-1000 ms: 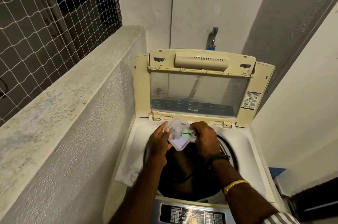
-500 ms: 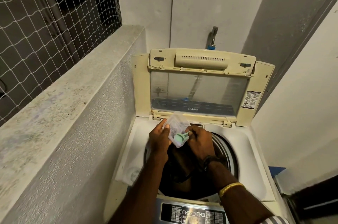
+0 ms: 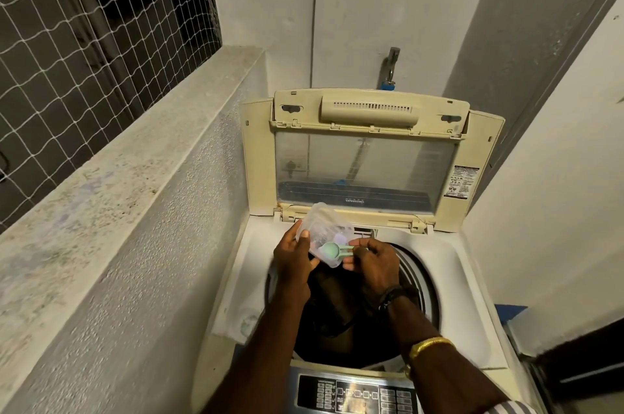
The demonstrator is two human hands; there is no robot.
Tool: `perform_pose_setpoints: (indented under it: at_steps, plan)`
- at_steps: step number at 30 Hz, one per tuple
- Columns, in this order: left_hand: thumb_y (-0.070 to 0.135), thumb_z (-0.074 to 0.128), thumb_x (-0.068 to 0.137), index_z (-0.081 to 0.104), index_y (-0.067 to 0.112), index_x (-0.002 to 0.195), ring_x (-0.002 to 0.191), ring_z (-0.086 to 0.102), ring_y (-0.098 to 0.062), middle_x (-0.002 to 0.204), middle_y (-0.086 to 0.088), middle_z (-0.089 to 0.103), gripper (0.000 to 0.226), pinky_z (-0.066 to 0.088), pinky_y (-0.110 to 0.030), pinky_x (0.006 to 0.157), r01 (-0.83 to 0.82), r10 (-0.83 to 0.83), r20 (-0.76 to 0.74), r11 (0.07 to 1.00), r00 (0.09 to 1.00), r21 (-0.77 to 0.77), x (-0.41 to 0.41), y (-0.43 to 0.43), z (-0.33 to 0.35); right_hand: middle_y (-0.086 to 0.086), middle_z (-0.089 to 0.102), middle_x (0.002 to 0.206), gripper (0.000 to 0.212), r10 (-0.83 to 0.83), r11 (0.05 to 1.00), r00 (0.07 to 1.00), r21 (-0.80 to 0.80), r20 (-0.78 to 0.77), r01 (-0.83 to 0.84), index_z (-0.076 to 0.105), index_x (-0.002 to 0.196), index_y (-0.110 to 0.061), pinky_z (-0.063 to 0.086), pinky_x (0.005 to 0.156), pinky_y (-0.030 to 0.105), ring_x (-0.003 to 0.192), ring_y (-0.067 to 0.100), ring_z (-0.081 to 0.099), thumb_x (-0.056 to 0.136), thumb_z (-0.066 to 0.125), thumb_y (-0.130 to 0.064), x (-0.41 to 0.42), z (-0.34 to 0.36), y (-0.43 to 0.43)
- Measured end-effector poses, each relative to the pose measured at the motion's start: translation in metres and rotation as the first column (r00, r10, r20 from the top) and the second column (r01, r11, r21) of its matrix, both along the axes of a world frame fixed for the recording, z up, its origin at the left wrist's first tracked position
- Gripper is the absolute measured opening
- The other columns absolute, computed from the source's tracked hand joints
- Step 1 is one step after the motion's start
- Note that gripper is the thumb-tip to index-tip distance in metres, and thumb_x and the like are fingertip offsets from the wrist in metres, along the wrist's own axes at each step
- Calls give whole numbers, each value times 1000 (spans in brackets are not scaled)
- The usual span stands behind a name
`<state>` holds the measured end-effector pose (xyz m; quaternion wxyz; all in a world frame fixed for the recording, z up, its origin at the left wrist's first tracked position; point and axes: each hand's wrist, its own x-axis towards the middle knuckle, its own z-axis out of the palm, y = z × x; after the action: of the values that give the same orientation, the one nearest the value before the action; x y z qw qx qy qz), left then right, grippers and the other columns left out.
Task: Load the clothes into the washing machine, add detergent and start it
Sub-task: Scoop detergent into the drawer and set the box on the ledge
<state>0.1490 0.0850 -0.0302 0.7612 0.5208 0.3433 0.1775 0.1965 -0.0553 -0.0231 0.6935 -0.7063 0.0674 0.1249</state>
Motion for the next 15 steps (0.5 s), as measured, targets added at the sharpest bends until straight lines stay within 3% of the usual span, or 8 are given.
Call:
perform_pose_setpoints:
  at_steps: [5,11,15]
  plan:
    - [27,57,99,57,26,135,116,61,-29,134,-2,60,36,60,-50,82,-32,33,-20,999,999,37,-3,-1,-1,22,75,83,20,-34,997,999,74,-38,37,69,96,4,63,63,34,71,31,74,95,49,5,5,5,-2]
    - [22,54,100,56,23,135,109,61,-27,125,-1,58,35,62,-45,76,-68,67,-26,997,997,-25,-5,0,1,23,74,83,16,-110,991,993,80,36,107,70,95,1,61,61,31,65,27,73,94,54,5,18,12,-10]
    - [19,51,102,56,19,135,105,61,-25,119,-1,58,34,61,-41,75,-103,103,-14,993,995,-54,-8,1,3,15,74,88,15,-186,982,980,56,77,182,71,95,-2,63,65,32,70,26,75,93,58,5,28,11,-17]
